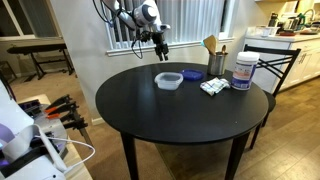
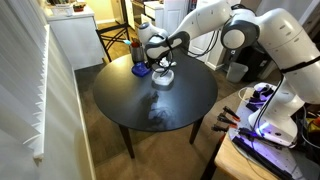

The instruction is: Stack up the two lunchboxes on the table

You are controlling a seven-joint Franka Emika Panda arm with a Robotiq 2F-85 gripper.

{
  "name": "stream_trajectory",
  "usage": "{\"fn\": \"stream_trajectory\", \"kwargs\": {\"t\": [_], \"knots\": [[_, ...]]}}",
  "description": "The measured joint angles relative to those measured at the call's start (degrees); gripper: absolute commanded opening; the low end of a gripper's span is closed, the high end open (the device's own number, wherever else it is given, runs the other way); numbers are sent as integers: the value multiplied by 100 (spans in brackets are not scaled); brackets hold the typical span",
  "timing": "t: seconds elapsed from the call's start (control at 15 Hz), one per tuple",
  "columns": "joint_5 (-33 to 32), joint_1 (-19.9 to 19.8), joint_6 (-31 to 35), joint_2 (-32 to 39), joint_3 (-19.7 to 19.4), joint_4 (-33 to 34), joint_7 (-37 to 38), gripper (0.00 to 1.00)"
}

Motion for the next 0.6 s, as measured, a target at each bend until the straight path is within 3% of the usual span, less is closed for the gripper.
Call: {"fn": "stream_trajectory", "kwargs": {"t": [0.6], "knots": [[0,251,0,-279,-2,-161,0,100]]}}
